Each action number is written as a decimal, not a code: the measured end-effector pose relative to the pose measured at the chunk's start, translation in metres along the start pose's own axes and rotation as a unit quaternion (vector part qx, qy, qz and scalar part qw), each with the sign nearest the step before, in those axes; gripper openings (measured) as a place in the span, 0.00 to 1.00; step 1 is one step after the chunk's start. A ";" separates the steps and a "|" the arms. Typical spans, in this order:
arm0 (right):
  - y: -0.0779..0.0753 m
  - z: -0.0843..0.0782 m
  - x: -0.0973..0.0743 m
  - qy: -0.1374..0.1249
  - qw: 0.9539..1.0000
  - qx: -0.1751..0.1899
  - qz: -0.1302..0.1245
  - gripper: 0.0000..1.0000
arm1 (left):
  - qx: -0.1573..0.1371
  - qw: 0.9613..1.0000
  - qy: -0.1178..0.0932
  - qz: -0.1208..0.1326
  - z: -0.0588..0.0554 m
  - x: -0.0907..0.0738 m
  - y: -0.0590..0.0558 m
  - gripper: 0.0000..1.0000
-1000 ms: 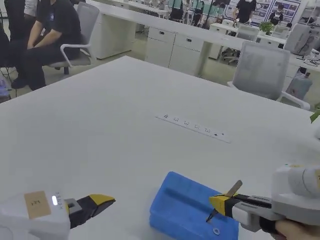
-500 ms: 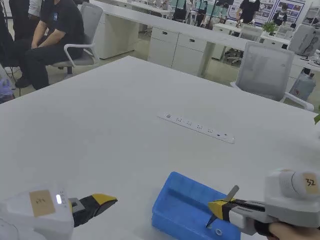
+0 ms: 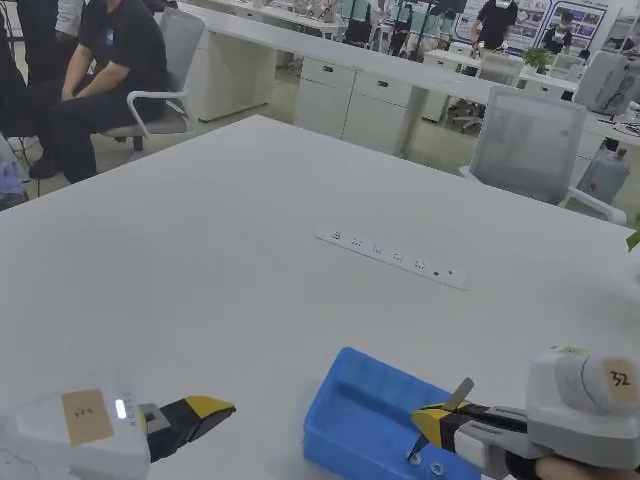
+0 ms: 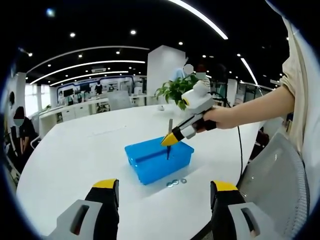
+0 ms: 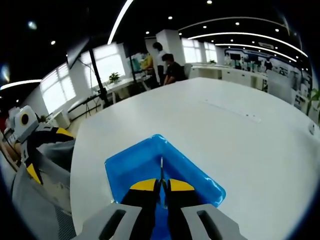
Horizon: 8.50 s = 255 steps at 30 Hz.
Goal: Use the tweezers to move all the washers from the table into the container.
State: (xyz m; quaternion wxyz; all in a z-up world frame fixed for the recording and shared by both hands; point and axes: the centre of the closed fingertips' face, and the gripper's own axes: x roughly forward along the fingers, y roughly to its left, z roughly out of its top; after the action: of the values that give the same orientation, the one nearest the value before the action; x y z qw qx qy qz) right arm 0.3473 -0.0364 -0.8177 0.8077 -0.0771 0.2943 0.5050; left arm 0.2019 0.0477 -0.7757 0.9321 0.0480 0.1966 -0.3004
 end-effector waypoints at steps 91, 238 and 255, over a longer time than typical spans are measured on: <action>0.097 -0.048 -0.010 0.022 0.987 -0.144 0.065 0.03 | 0.011 1.000 0.011 0.001 -0.004 0.001 0.000 0.72; 0.085 -0.009 -0.005 0.021 0.994 -0.031 0.103 0.04 | 0.019 0.999 0.029 -0.002 -0.009 0.001 -0.001 0.71; 0.089 -0.028 0.008 0.051 0.991 -0.057 0.112 0.04 | 0.023 0.999 0.034 -0.002 -0.011 0.001 -0.001 0.70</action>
State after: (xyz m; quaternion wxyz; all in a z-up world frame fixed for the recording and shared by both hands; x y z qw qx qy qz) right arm 0.2620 0.0010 -0.8295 0.7244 -0.1147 0.3127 0.6036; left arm 0.1984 0.0486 -0.7860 0.9230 0.0789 0.2215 -0.3046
